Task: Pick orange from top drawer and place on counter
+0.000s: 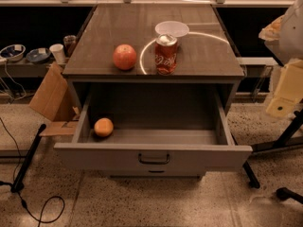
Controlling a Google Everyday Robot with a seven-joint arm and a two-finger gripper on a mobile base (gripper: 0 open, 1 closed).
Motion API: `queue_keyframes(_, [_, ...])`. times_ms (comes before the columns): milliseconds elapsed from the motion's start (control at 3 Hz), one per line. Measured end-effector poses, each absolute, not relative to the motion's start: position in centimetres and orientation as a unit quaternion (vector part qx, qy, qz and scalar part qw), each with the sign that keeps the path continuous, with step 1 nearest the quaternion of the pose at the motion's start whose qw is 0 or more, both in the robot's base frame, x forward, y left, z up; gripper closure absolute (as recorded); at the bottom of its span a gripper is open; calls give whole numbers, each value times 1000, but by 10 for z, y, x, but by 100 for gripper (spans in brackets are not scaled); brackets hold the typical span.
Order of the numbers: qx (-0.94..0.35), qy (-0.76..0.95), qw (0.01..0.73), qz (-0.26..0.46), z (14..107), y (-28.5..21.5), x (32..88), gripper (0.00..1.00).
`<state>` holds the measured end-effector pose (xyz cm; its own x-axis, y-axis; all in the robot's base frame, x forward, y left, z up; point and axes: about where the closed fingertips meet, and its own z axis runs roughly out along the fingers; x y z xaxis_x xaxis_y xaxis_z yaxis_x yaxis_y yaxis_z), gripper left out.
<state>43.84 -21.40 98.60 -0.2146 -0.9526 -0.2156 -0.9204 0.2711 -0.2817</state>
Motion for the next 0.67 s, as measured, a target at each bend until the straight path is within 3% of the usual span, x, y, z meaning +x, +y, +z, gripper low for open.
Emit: queue_keyframes(667, [-616, 765, 188, -27, 983, -193, 435, 0])
